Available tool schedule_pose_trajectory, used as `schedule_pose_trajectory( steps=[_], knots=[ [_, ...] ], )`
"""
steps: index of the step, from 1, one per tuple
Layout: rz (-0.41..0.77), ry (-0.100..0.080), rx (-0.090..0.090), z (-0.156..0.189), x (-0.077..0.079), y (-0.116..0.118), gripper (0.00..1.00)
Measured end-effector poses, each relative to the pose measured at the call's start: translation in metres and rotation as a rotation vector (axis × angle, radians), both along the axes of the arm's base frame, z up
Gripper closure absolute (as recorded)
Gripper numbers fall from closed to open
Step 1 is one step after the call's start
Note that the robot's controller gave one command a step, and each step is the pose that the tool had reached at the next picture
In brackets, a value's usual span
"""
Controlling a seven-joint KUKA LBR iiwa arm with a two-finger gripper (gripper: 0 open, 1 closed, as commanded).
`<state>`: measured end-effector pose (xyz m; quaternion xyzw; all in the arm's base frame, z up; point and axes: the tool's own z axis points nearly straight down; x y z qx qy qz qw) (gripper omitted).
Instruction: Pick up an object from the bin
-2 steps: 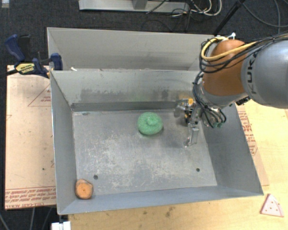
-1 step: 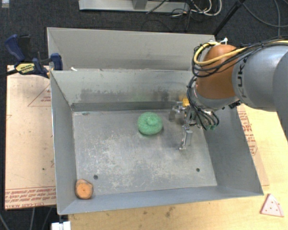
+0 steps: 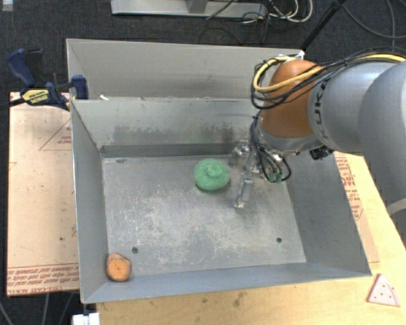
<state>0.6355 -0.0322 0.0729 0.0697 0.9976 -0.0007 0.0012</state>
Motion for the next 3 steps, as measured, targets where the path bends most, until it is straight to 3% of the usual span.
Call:
schedule_pose_trajectory(
  steps=[1, 2, 3],
  knots=[
    [0.001, 0.0, 0.003, 0.009, 0.004, 0.043, 0.0],
    [0.181, -0.002, 0.002, -0.003, 0.019, 0.044, 1.0],
    [0.182, -0.002, 0.002, -0.003, 0.019, 0.044, 0.0]
  ],
)
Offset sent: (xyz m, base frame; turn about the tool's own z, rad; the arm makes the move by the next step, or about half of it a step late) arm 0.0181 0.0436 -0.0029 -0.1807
